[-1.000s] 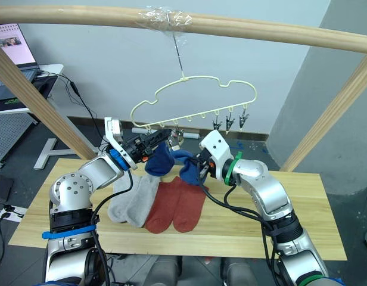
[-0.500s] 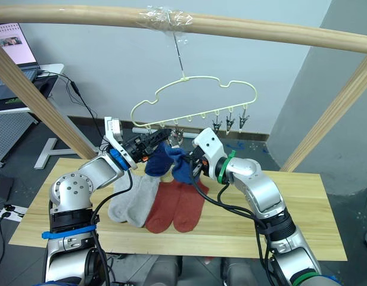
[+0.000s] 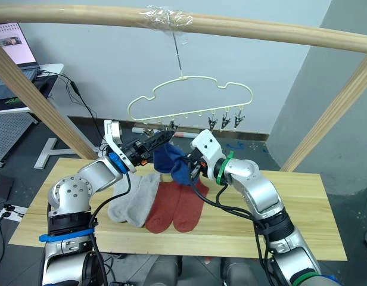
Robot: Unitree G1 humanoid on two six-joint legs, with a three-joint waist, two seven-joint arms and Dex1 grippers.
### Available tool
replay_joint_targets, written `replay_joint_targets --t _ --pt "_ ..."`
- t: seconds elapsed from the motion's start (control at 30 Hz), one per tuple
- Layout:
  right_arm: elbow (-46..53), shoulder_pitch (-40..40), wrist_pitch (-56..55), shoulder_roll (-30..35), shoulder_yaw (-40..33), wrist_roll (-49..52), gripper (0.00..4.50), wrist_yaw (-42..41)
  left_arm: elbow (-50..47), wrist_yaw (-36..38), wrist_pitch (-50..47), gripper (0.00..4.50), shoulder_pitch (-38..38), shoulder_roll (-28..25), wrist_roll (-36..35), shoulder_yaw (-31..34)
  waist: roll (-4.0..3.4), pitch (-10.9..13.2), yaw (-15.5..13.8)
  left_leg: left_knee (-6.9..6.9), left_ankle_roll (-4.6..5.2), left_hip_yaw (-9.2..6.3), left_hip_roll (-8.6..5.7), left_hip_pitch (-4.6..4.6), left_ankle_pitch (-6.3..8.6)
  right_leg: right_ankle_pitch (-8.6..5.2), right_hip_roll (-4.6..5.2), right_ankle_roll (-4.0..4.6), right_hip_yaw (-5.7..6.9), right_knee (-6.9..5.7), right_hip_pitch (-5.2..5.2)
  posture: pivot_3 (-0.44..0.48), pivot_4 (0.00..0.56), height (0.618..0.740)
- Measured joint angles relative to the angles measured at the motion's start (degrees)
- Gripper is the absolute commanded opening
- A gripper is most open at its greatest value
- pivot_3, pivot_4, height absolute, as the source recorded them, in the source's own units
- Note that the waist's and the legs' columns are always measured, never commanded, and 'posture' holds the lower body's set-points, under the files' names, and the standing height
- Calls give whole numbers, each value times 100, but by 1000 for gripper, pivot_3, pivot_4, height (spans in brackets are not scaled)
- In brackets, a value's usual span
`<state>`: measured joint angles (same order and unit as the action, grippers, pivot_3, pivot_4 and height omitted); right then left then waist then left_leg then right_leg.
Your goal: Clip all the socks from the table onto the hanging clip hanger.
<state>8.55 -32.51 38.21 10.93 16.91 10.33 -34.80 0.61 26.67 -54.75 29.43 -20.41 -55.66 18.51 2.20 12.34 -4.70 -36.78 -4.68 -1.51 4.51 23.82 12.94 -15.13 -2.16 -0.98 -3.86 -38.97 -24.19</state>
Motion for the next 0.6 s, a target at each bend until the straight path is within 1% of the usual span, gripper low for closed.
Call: replay_joint_targets --t 0.03,0.17,0.27,0.3,0.33,0.37,0.4,0.43,0.47,0.5,0.6 --pt "-11 0 -17 -5 0 -5 0 2 -9 -7 0 4473 -3 -39 0 12 0 0 0 0 0 0 0 0 0 0 0 0 0 0 0 300 188 740" --pt "-263 -11 -120 -183 2 -13 0 82 -209 -82 -146 4473 -229 -453 46 15 -2 1 19 7 0 4 2 -1 0 -1 0 0 -4 0 -5 306 191 740" --pt "-555 -12 -227 -308 -1 -18 773 160 -527 1 -511 4500 -513 -845 -57 -13 -2 4 11 14 0 2 3 0 0 -5 0 8 0 0 -9 306 191 740" --pt "-643 -9 -258 -331 -1 -17 1111 175 -617 -2 -608 4500 -544 -953 -52 -31 -6 7 9 16 0 2 3 0 0 -6 0 9 0 0 -10 306 191 740" --pt "-687 -7 -273 -364 -1 -15 1463 192 -758 -5 -631 4500 -589 -1063 -22 -57 -6 9 0 17 0 0 3 1 0 -7 0 9 2 0 -11 326 192 740" --pt "-717 -5 -293 -392 2 -14 1845 205 -979 -59 -553 4500 -672 -1208 166 -146 -7 10 -9 19 0 1 3 1 0 -8 0 11 1 1 -11 326 192 740" --pt "-717 13 -315 -396 3 -15 2155 211 -1198 -159 -426 4500 -754 -1330 437 -274 -8 10 -11 22 -1 2 3 1 0 -8 1 11 0 4 -11 326 192 740" --pt "-714 59 -358 -402 14 -17 2556 215 -1493 -251 -229 4500 -902 -1470 776 -426 -9 11 -15 29 -1 7 1 -1 0 -8 2 11 -5 7 -11 331 190 740" --pt "-657 173 -388 -364 16 -18 2914 217 -1712 -171 -113 4500 -1024 -1549 889 -522 -8 10 -33 34 -1 9 0 0 0 -9 5 12 -5 10 -11 331 190 740" --pt "-577 313 -387 -273 14 -16 3268 214 -1855 -57 -32 4500 -1105 -1538 899 -564 -8 10 -68 39 -1 9 -4 -1 0 -10 10 14 -3 10 -11 331 190 740" --pt "-234 770 -236 105 -31 -10 4388 225 -1901 167 84 4500 -1212 -1205 838 -686 -12 13 -193 40 -2 9 -8 3 0 -14 15 12 1 11 -14 318 184 740"
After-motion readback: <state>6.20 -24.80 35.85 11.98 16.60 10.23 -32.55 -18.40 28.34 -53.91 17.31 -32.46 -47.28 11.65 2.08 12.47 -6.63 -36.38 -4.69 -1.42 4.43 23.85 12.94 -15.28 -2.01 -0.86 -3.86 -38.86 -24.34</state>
